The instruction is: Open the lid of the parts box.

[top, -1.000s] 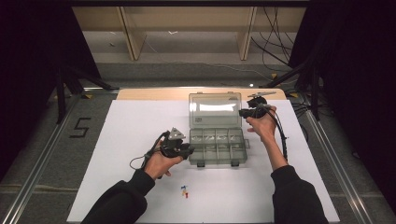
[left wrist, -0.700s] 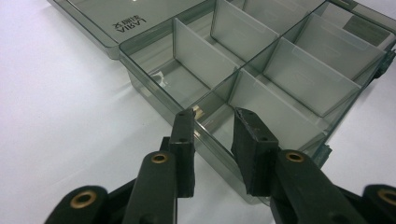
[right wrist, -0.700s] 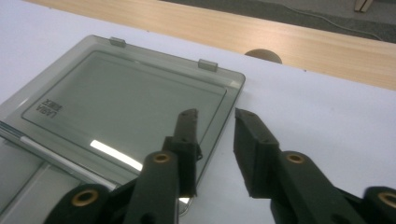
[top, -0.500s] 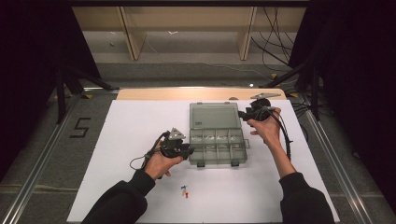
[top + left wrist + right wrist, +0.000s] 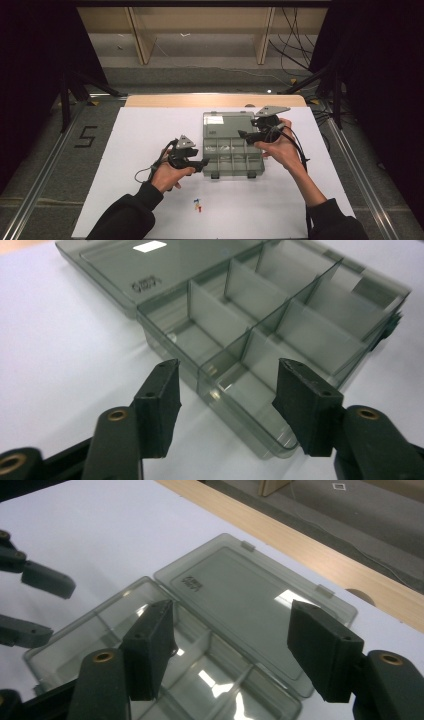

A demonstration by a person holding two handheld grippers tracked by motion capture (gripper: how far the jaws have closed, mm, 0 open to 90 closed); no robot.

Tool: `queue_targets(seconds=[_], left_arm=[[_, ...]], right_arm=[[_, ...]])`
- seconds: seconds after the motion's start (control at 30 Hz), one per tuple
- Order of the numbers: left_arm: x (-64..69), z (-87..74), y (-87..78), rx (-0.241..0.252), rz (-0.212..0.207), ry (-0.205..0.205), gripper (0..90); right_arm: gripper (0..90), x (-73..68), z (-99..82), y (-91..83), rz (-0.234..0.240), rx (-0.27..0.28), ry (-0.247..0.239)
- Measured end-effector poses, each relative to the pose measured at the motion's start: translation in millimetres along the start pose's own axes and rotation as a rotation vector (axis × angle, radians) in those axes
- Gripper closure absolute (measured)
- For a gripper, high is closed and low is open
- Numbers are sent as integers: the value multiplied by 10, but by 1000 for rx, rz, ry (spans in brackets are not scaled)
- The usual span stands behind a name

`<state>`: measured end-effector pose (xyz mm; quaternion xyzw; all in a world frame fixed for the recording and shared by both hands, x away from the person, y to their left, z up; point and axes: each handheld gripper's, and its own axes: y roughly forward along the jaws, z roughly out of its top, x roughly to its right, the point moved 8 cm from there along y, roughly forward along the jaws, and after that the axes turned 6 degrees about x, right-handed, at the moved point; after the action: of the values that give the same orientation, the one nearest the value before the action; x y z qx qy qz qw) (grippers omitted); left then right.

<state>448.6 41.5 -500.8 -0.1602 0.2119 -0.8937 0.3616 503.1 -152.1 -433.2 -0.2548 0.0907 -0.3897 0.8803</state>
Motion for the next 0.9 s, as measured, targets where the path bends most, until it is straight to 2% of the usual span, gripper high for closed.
queue_targets(seconds=[0.1,0.13,0.2,0.27,0.3,0.33,0.37,0.47,0.5,0.53,0.57,0.77,0.87,0.9], left_arm=[[62,26,-67,31,-11,15,405],[67,24,-95,30,-14,33,394],[101,29,-148,53,-22,41,382],[108,14,-230,58,-22,50,366],[104,5,-262,62,-15,55,357],[103,-11,-316,69,-25,61,346],[92,-29,-354,67,-22,74,335],[84,-75,-488,90,-11,56,314],[84,-86,-532,99,-16,43,307],[91,-93,-572,111,-20,29,298],[99,-95,-608,123,-27,25,298],[133,-106,-783,172,-23,42,276],[153,-131,-844,180,-31,61,260],[163,-139,-857,181,-32,56,250]], right_arm=[[351,-118,-3,-14,23,-16,-4],[345,-158,-8,-17,29,-18,-21],[336,-212,-10,-30,37,-27,-33],[334,-265,5,-39,54,-15,-52],[332,-294,6,-47,57,-15,-49],[330,-320,5,-51,62,-19,-43],[329,-345,12,-42,70,-11,-59],[323,-435,13,-28,88,-6,-77],[324,-461,16,-34,92,-12,-84],[324,-528,23,-26,116,-15,-101],[323,-528,23,-26,116,-15,-101],[307,-690,35,-26,150,-14,-117],[286,-781,48,-36,167,-11,-122],[281,-812,50,-37,175,-10,-123]])
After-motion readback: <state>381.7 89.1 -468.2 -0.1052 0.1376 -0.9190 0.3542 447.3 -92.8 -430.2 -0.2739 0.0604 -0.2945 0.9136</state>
